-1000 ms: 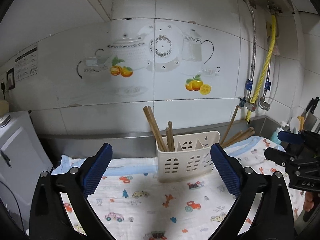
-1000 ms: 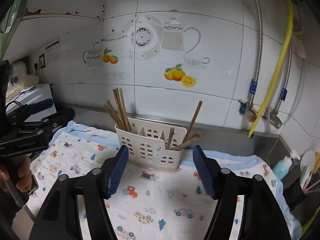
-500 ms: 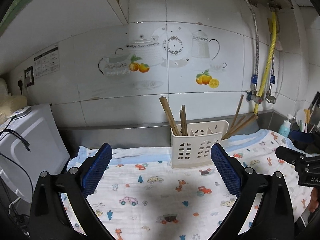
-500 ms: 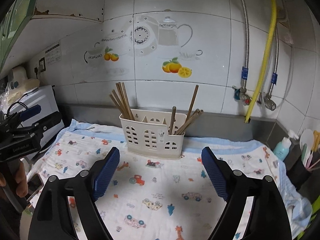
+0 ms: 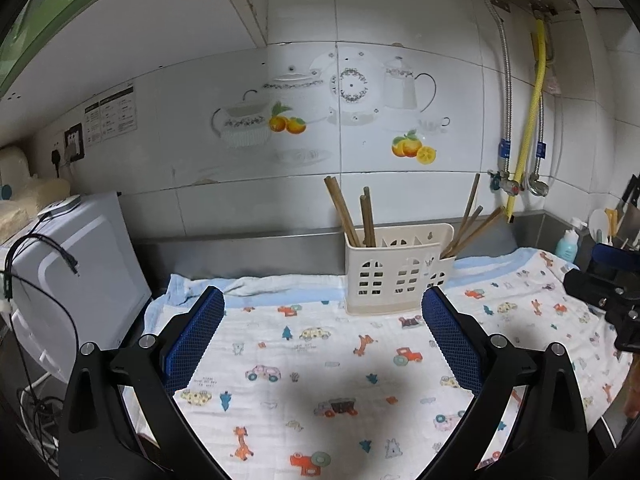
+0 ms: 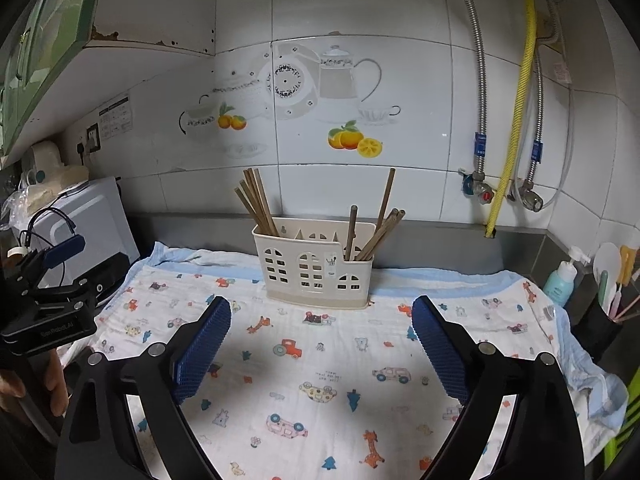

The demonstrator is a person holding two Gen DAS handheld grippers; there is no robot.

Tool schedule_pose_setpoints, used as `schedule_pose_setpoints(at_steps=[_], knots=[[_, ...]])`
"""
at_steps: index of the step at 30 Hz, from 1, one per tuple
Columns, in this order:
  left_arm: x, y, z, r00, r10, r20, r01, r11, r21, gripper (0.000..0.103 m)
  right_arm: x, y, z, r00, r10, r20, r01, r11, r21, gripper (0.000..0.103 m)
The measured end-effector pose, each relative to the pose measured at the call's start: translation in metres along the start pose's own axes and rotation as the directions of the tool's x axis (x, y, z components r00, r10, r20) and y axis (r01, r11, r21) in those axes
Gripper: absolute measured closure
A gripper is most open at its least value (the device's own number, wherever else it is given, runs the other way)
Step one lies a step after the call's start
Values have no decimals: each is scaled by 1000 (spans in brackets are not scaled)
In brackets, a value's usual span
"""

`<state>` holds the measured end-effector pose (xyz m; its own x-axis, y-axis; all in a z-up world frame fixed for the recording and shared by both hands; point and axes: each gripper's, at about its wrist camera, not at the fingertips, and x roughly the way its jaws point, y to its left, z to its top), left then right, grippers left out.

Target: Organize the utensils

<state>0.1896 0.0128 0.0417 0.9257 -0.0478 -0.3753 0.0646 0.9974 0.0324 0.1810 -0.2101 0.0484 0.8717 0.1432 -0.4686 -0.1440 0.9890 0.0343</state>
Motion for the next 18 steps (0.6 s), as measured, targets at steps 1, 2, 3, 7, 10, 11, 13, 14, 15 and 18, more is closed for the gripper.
schedule_pose_setpoints(at_steps=[1,2,3,7,10,11,13,14,15,18], knots=[[-2,2,-2,1000,-5,-3,5,1000,-6,5,-2,-1,-1,1000,4,-2,-4,1000,7,14],[-4,2,-3,1000,-5,-7,5,1000,-10,5,-5,-2,-3,1000,8,-2,-8,1000,14,14],[-6,4,-5,1000,2,-9,-2,1000,-14,5,-7,-2,-4,1000,7,0,-7,1000,18,14],[-15,7,-12,1000,8,-9,-9,1000,-21,5,-18,1,-9,1000,6,10,-6,1000,18,13],[-21,6,-17,1000,11,-13,-11,1000,-9,5,-25,6,-12,1000,5,11,-6,1000,9,13],[-23,6,-19,1000,15,-13,-15,1000,-10,5,-27,8,-14,1000,4,12,-4,1000,3,13],[-27,8,-22,1000,3,-18,-3,1000,-19,5,-31,11,-18,1000,1,14,-1,1000,3,13],[-29,10,-24,1000,2,-23,-3,1000,-25,5,-32,12,-19,1000,2,13,-2,1000,3,13],[-30,11,-25,1000,7,-25,-8,1000,-26,5,-33,12,-21,1000,3,12,-3,1000,4,13],[-34,15,-28,999,-1,-33,0,999,-38,5,-36,13,-25,1000,-3,9,3,1000,6,13]])
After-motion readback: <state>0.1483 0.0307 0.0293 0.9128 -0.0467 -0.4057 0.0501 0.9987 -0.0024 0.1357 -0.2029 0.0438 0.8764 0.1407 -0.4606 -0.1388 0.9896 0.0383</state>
